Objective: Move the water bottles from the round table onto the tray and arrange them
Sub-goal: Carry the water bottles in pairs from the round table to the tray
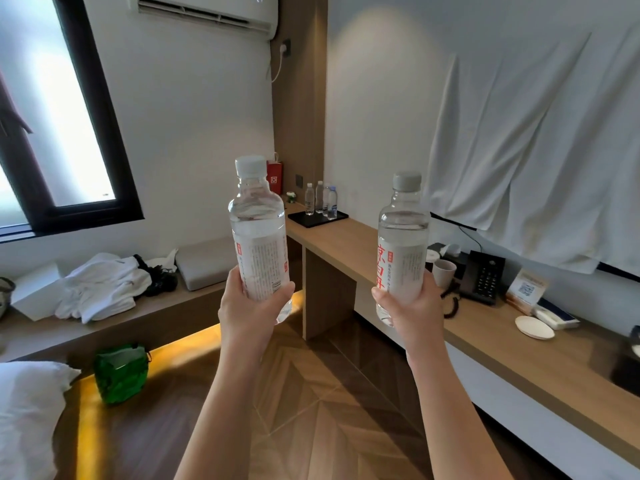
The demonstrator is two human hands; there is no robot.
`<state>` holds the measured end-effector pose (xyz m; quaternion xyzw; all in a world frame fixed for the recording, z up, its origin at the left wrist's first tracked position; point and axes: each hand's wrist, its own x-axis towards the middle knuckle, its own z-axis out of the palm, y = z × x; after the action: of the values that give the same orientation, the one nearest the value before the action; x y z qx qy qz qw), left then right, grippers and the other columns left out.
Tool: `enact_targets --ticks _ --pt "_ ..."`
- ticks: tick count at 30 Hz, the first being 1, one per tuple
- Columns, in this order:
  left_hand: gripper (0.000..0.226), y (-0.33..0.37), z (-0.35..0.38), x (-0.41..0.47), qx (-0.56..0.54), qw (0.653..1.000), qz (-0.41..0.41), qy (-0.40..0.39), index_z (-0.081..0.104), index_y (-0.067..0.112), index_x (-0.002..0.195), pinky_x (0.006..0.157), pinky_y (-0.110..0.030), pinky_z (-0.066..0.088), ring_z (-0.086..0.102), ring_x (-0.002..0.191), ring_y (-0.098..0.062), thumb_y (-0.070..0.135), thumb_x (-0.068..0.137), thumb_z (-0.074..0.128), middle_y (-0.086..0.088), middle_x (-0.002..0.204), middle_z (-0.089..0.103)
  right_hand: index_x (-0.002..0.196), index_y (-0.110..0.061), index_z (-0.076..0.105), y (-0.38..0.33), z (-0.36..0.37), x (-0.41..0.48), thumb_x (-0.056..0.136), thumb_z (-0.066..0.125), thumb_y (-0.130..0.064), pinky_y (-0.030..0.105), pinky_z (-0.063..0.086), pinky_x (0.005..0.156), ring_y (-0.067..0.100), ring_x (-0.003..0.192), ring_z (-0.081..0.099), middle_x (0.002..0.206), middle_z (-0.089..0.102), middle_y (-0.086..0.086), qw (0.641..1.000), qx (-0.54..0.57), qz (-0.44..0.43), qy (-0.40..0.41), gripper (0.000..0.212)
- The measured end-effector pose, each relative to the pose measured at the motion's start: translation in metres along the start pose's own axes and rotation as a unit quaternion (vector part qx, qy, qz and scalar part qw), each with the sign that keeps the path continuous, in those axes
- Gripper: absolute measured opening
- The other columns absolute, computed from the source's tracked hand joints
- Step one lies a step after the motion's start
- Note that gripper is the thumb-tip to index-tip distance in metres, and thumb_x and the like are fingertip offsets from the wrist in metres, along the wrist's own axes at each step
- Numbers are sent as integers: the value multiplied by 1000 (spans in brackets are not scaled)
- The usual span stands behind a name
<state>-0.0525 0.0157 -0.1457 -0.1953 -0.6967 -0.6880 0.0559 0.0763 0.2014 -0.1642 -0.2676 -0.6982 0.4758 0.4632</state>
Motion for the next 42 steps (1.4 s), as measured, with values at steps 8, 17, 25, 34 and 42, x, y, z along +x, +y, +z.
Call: enact_targets --ticks 8,17,25,34,42 --pt "61 -23 73 86 6 999 -4 33 43 35 116 77 -39 58 55 101 -14 27 70 82 17 102 53 132 -24 46 35 41 118 75 83 -29 9 49 63 17 111 58 122 58 -1 999 -7 -13 -29 68" --pt "67 -53 139 160 34 998 -6 43 43 30 124 78 -43 59 54 103 -14 27 70 83 19 102 50 136 -24 42 76 75 211 78 81 -32 5 48 59 13 111 53 126 53 -1 998 -39 -29 -50 70" --pt "66 -92 177 230 29 999 -1 36 40 33 122 81 -37 56 53 103 -13 26 72 82 18 102 50 140 -27 39 110 115 273 80 80 -30 5 46 64 8 111 50 130 52 -3 997 -49 -18 -52 73" --pt "66 -151 205 364 -5 1000 2 4 39 38 120 68 -18 50 54 98 -5 26 72 82 20 103 51 139 -29 41 145 212 363 78 79 -32 7 49 58 13 113 55 125 54 -5 999 -44 4 -29 71" --pt "66 -186 218 507 -13 998 41 -44 40 37 123 57 -2 45 53 100 2 23 73 81 23 105 51 134 -32 44 157 324 447 76 78 -39 1 45 58 7 104 57 118 56 -7 999 -49 2 1 68"
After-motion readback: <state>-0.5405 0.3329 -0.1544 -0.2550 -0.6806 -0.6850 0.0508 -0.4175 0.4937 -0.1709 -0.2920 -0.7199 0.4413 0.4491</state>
